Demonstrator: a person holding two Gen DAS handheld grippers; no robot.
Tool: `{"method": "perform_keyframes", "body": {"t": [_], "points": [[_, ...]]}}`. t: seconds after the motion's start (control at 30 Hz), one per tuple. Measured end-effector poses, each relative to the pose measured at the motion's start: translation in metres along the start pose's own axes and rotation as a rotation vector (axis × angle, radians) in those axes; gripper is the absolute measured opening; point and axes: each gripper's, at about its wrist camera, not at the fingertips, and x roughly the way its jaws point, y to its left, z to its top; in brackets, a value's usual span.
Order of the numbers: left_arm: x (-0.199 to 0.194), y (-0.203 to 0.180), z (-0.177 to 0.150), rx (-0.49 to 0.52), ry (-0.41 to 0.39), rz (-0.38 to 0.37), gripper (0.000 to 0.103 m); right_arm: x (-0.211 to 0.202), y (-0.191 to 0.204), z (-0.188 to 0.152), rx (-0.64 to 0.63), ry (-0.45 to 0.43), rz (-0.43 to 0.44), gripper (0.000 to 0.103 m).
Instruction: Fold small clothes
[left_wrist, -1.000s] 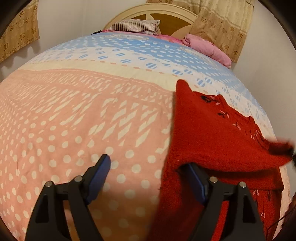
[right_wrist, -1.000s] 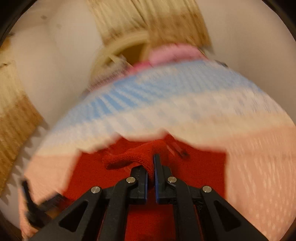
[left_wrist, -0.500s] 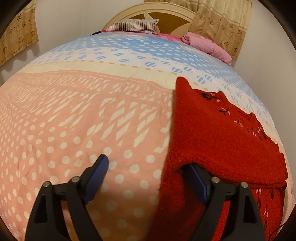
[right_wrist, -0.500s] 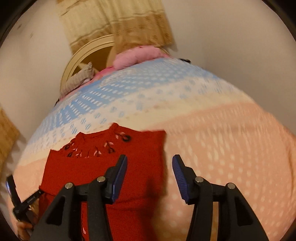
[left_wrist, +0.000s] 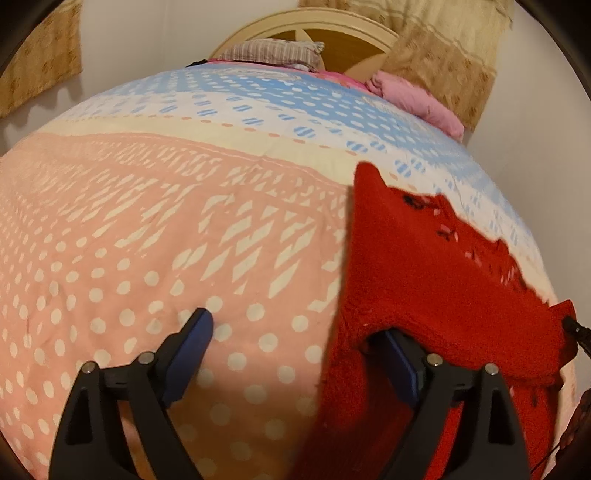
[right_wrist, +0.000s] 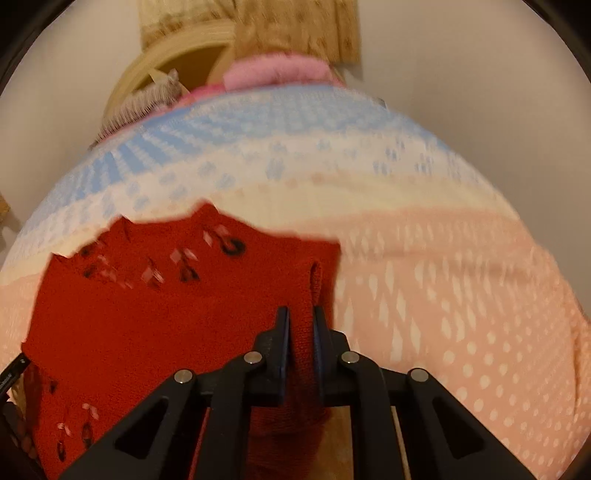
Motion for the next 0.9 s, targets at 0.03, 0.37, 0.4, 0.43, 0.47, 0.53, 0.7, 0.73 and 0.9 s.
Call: {"method": "perform_keyframes", "body": {"t": [0.03, 0.37, 0.4, 0.43, 0.47, 0.53, 0.7, 0.73, 0.9], "points": [[-0.001, 0.003, 0.000, -0.023, -0.006, -0.013, 0.089, -0.008, 0.002, 0.004, -0.008, -0.033, 0.015, 0.011], [-0.009, 0.006, -0.001, -0.037, -0.011, -0.011, 0.088, 0.055, -0.010, 0.005, 0.031, 0.090, 0.071, 0.013], [-0.013, 0.005, -0.001, -0.020, -0.014, -0.005, 0.088, 0.050, -0.013, 0.006, 0.052, 0.085, 0.084, 0.016], [-0.018, 0.005, -0.002, 0.001, -0.023, 0.006, 0.088, 0.046, -0.014, 0.007, 0.066, 0.098, 0.088, 0.021], [-0.025, 0.004, -0.003, 0.028, -0.043, 0.020, 0.088, 0.042, -0.015, 0.008, 0.072, 0.108, 0.089, 0.023], [-0.042, 0.003, -0.005, 0.091, -0.103, 0.043, 0.088, 0.024, -0.016, 0.004, 0.066, 0.077, 0.075, 0.024], [-0.067, -0.006, 0.028, 0.165, -0.217, 0.015, 0.088, -0.029, -0.018, -0.008, 0.038, -0.075, 0.011, 0.024], [-0.065, -0.013, 0.037, 0.170, -0.219, 0.000, 0.088, -0.035, -0.020, -0.008, 0.046, -0.097, -0.013, 0.024], [-0.010, -0.059, 0.068, 0.244, -0.126, -0.056, 0.087, -0.034, -0.016, -0.001, 0.047, -0.100, -0.036, 0.024]]}}
